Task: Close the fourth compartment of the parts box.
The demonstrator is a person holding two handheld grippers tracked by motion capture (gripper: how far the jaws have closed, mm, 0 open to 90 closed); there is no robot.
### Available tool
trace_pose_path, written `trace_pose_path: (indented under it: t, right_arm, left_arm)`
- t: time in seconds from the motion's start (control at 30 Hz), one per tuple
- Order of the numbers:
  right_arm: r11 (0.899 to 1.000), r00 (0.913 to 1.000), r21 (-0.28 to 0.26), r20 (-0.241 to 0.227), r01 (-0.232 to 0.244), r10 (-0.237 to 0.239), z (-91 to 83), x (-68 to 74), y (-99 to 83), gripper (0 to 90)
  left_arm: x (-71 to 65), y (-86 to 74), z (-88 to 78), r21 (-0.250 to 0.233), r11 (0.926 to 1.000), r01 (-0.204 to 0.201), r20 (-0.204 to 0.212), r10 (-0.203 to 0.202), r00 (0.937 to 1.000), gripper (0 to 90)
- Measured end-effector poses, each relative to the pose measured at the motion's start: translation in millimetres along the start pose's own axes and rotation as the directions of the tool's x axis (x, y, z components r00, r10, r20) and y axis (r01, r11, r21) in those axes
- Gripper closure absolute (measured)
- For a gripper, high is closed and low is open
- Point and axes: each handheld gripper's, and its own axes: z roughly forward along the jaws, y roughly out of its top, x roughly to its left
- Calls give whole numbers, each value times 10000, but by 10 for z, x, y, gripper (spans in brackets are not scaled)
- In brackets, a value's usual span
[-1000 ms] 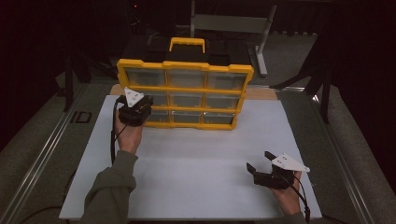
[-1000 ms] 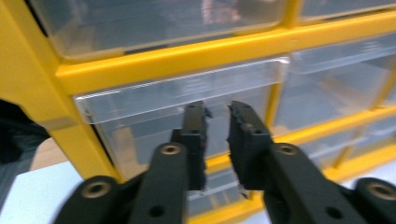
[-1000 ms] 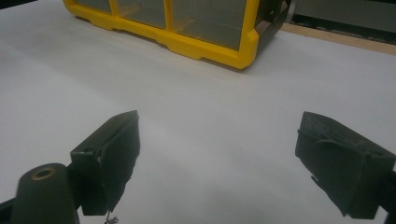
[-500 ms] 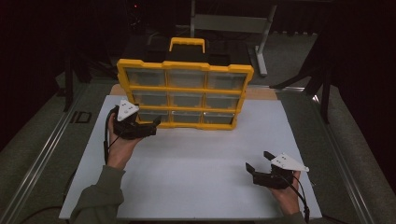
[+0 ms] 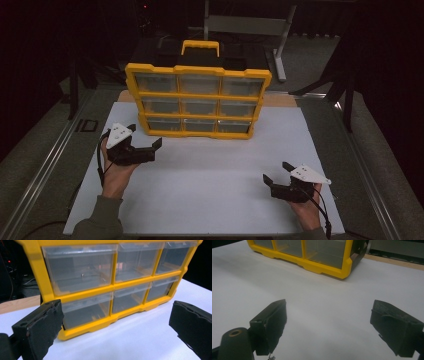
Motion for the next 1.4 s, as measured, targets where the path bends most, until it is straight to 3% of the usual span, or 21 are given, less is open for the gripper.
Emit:
trace_pose_path:
  t: [0.23,0.43,0.53,0.9,1.17,1.4]
  right_arm:
    - [10000,10000,-4,-20,-40,40,1,5,2,136]
    - [10000,10000,-13,-5,-19,19,-1,11,0,136]
    - [10000,10000,-36,15,-25,25,-4,10,-3,136]
    - [9999,10000,-120,15,20,-20,-6,15,-9,132]
    - [9991,9999,-405,-75,122,-125,-23,29,-2,120]
    - [9983,9998,-572,-91,149,-154,-33,30,-4,112]
  left_arm:
    - [-12,-185,-138,12,9999,-154,-142,154,9998,0]
    - [2,-351,-255,-79,10000,-60,79,61,9999,0]
    - [3,-409,-314,-107,9997,-224,124,225,9997,1]
    - [77,-608,-439,-2,10000,75,-119,-75,9999,0]
    - [65,-705,-514,83,9998,-174,-395,177,9991,1]
    - [75,-764,-560,-34,10000,-71,-555,69,9984,1]
